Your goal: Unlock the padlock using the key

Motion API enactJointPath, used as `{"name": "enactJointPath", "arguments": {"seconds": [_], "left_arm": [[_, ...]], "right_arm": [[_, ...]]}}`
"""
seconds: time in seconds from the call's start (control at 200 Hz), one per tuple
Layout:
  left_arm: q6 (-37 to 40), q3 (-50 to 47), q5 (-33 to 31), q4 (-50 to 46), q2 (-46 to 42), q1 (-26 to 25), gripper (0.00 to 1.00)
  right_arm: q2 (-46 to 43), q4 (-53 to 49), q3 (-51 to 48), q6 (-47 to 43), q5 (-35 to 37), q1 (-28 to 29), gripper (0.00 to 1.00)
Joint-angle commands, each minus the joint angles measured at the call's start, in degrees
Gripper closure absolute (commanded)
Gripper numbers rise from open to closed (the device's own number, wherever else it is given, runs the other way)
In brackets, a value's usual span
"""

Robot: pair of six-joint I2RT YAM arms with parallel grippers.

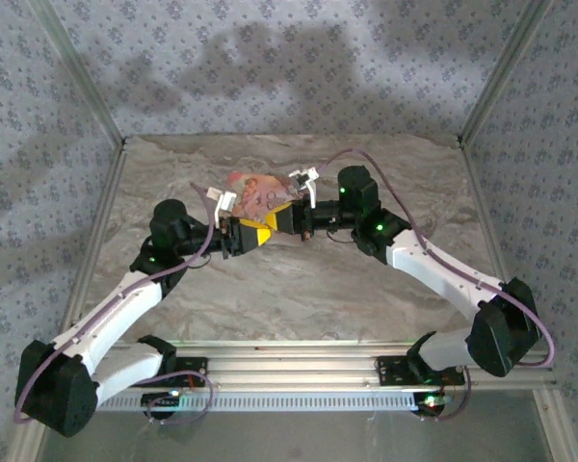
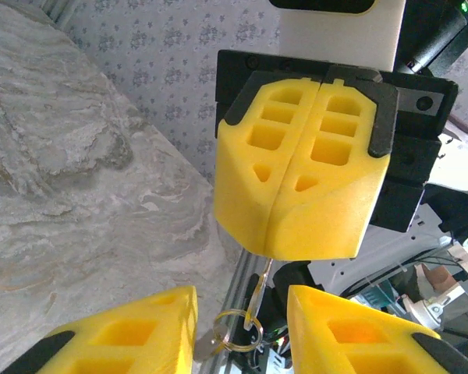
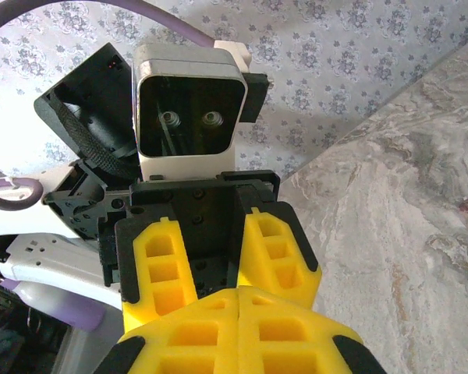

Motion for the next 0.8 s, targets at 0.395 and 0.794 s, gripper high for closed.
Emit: {"name": "enactJointPath", "arguments": {"seconds": [0.395, 0.794], "left_arm": [[1.14, 0.81, 1.55, 0.93, -0.23, -0.53, 0.71], [1.71, 1.22, 1.70, 0.45, -0.58, -0.56, 0.91]], "right_arm": [[-1.67, 2.44, 0.01, 0.71, -0.18, -0.57, 1.00], [-1.43, 3.08, -0.26, 1.28, -0.65, -0.51, 1.00]]}}
